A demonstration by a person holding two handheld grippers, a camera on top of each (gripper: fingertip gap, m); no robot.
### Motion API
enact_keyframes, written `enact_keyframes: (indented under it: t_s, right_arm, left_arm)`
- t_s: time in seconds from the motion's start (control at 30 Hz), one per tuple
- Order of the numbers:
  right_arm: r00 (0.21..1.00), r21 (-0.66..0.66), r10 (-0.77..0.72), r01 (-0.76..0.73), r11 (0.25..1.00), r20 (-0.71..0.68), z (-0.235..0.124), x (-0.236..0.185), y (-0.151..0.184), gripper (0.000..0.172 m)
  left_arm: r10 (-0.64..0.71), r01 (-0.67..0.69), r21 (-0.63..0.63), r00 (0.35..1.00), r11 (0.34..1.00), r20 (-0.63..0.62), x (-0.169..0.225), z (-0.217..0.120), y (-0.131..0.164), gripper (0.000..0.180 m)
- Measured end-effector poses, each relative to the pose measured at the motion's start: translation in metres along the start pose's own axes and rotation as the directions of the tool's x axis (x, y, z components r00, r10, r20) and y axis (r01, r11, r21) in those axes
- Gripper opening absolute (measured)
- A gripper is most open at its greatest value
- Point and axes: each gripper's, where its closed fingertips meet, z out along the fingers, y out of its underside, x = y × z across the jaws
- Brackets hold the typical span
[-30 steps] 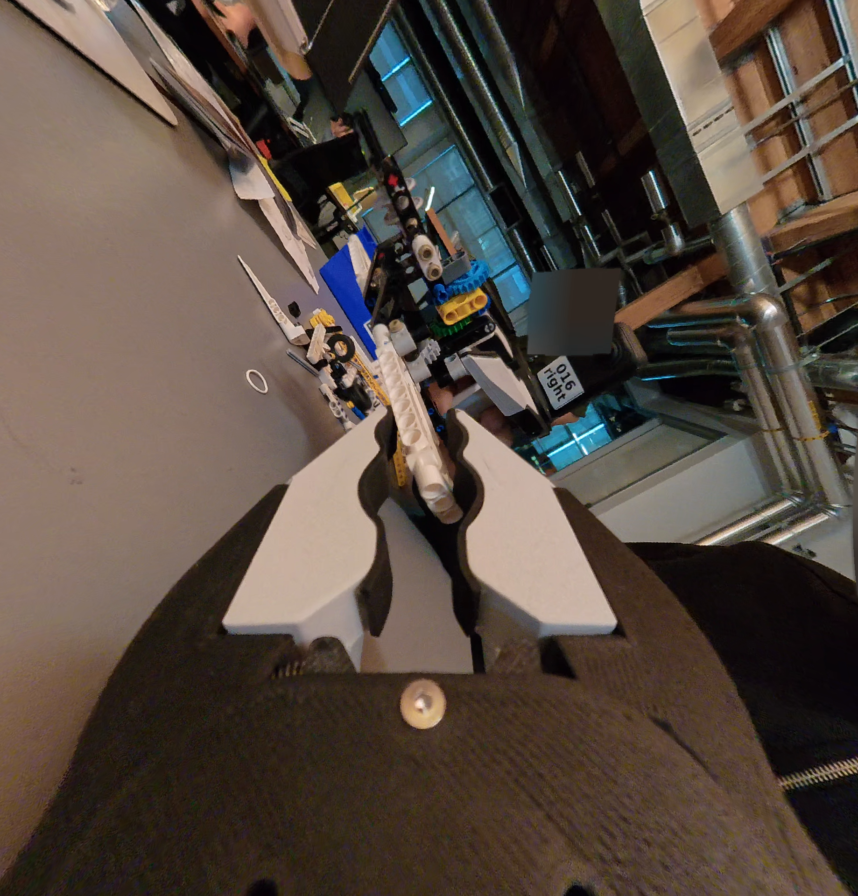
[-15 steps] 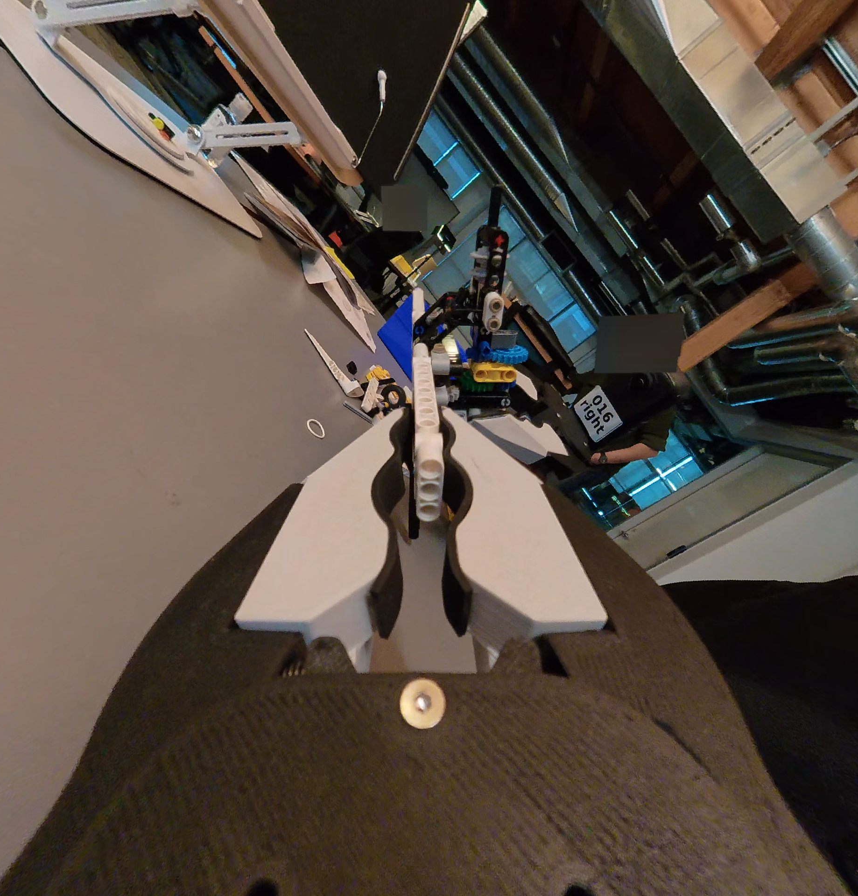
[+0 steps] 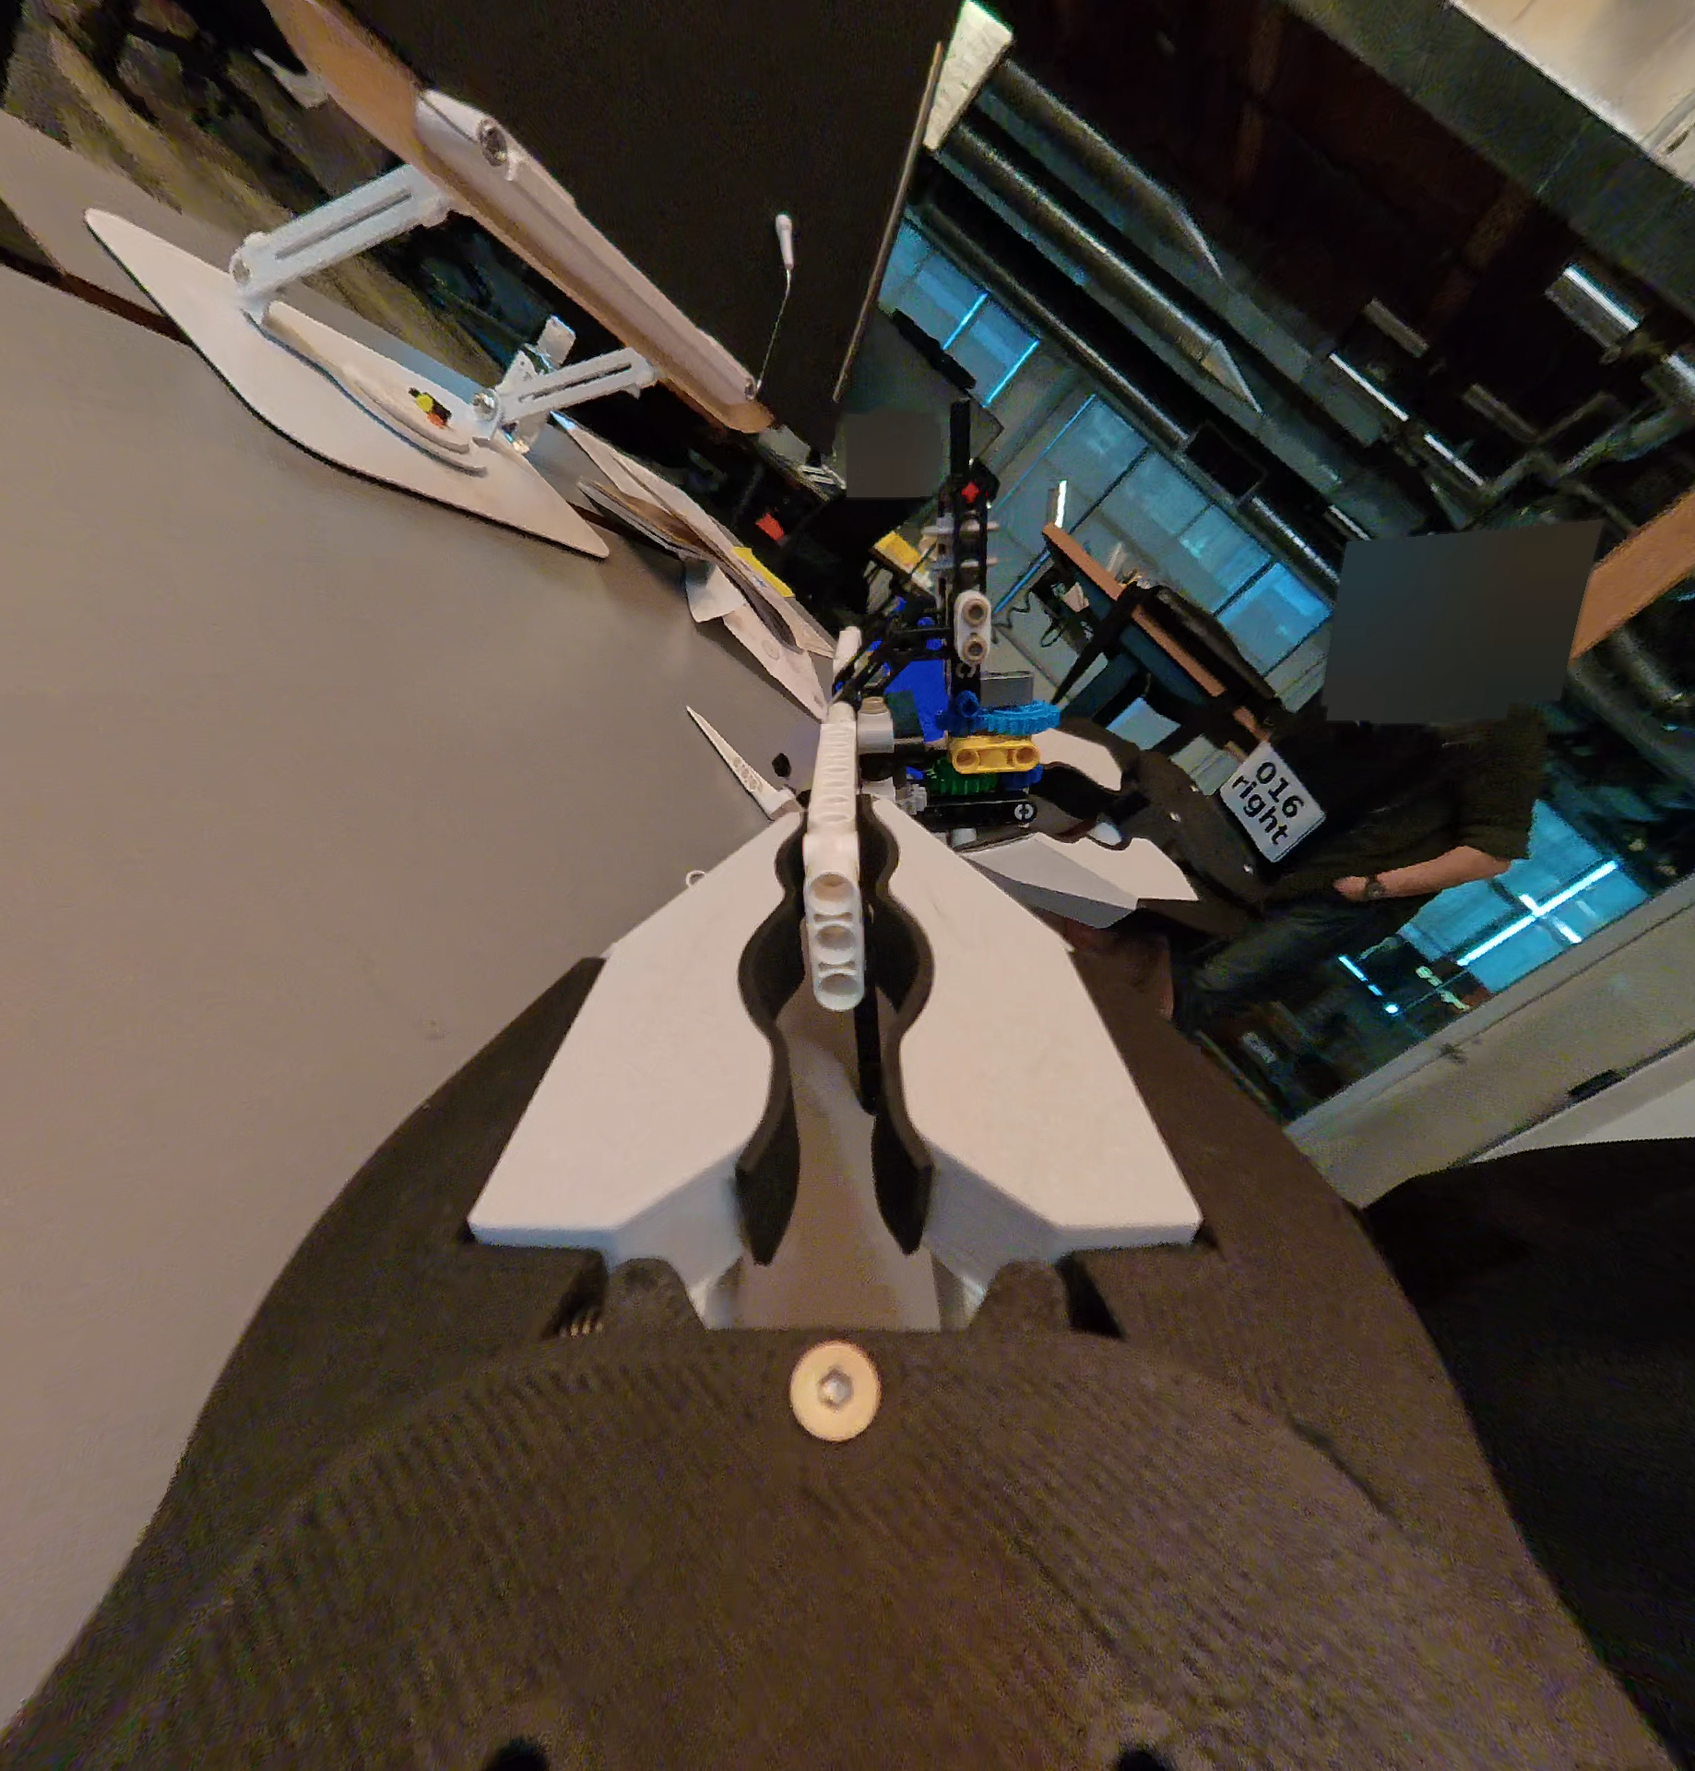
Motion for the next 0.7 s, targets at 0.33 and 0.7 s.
enact_keyframes:
  t_s: [0.33, 0.7]
  right_arm:
    - [1.000, 0.079, 0.015, -0.016, 0.997, 0.013, -0.005, 0.000, -0.013, 0.033]
    - [0.999, 0.085, -0.042, 0.044, 0.995, -0.023, -0.007, 0.000, -0.015, 0.031]
  left_arm:
    - [0.434, -0.441, 0.094, 0.896, 0.892, 0.092, 0.036, -0.007, -0.017, 0.006]
    - [0.601, -0.620, 0.100, 0.781, 0.778, 0.171, 0.050, -0.009, -0.019, 0.006]
